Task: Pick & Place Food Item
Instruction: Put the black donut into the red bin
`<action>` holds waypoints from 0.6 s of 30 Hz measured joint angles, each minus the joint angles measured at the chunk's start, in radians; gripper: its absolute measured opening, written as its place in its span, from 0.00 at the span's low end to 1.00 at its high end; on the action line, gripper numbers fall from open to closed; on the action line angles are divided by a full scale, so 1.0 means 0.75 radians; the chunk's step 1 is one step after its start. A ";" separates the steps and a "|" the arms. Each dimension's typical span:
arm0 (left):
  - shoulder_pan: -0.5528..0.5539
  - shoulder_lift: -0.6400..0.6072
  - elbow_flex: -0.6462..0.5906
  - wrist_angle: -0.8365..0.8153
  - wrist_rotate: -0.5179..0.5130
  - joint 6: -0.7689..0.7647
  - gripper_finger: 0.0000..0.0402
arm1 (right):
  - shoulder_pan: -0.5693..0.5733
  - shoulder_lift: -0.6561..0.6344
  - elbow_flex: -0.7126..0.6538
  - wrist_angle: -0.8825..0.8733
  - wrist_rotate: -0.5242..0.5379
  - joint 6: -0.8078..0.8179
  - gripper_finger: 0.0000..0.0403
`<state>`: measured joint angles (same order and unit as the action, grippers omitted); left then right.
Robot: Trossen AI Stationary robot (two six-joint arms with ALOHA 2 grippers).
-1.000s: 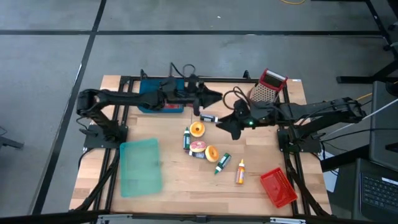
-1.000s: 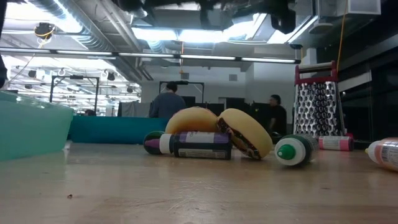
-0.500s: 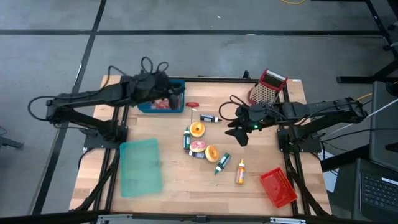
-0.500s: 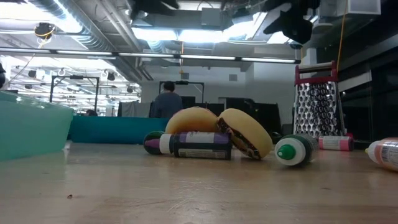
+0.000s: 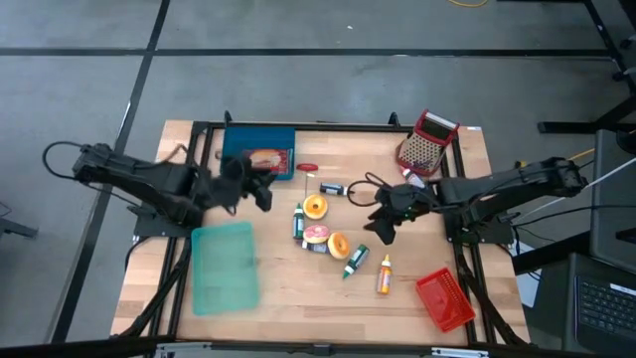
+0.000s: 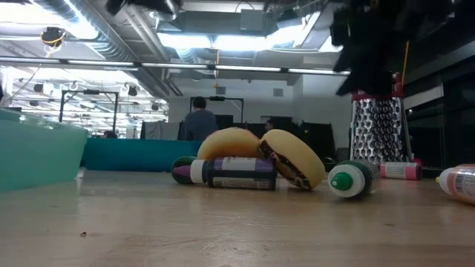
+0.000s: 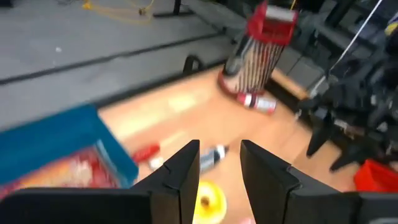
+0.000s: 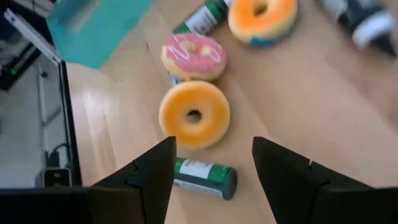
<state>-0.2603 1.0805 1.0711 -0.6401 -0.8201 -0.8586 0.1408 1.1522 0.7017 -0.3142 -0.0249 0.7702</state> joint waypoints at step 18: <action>-0.341 -0.150 -0.546 0.112 -0.117 -0.525 0.28 | 0.051 0.414 0.207 0.064 0.059 0.281 0.54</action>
<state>-0.5159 0.9680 0.6613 -0.5559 -0.9081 -1.2522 0.1787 1.4624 0.8566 -0.2659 0.0192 0.9807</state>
